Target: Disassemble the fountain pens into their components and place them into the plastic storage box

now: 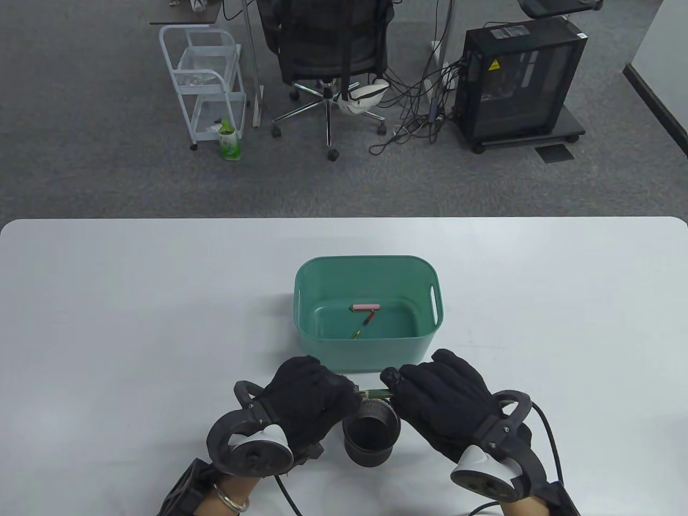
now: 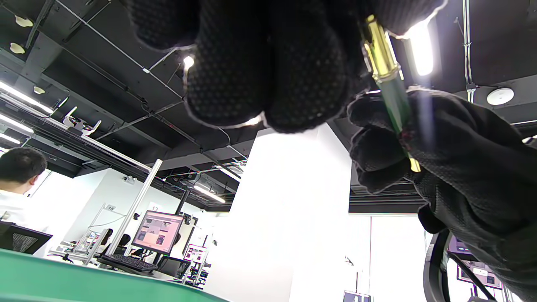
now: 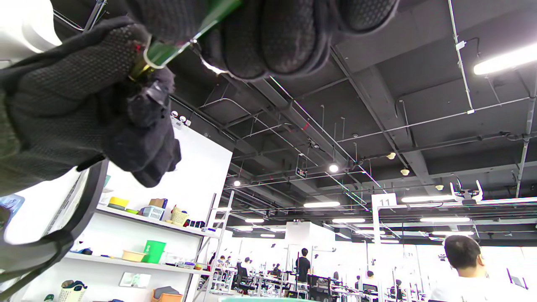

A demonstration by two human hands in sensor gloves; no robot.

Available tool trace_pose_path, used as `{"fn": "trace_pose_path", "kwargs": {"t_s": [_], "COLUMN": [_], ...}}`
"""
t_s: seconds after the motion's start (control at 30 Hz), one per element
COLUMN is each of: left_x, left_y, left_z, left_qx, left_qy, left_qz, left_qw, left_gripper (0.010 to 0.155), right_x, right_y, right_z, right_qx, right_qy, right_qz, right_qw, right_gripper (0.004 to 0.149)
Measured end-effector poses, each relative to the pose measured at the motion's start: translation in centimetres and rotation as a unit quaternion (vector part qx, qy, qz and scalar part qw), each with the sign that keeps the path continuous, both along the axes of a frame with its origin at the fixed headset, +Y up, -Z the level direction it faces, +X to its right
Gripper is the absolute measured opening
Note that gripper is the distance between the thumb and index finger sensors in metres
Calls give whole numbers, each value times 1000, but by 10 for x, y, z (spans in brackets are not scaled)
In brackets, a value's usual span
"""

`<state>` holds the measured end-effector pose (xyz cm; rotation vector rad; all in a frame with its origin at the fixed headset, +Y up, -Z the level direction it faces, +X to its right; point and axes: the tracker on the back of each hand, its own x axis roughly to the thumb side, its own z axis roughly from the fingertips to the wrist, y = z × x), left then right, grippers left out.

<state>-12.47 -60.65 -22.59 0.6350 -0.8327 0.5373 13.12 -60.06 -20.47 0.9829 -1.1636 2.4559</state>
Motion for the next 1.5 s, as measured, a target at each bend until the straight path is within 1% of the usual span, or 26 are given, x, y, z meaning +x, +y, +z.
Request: {"fn": "trace_pose_path", "kwargs": {"t_s": [0.3,0.4,0.5,0.7,0.87,0.93,1.23,1.5], "left_x": [-2,-1,0,2,2,2,1,0], "left_y": [0,0,0,0,0,0,0,0], "left_z": [0,1,2,3,3,3,3,1], "left_qx": [-2,-10,-3,0,3,4,0,-3], "left_qy": [4,10,10,10,10,10,7,0], "left_qz": [0,-16,-19,-26,-26,-25,-20,-12], "left_qw": [1000,1000,1000,1000,1000,1000,1000,1000], "left_gripper": [59,60,61,57,46,44,44,48], "right_x": [1,4,5,6,7,6,5,4], "right_y": [0,1,1,1,1,1,0,-1], "right_z": [-1,-1,-2,-3,-3,-3,-3,-3], "right_qx": [2,3,3,3,2,2,0,-1], "right_qy": [-5,-9,-11,-13,-13,-13,-9,-4], "right_qz": [-2,-5,-6,-7,-7,-7,-5,-6], "right_qw": [1000,1000,1000,1000,1000,1000,1000,1000], "right_gripper": [43,43,43,43,43,43,43,43]}}
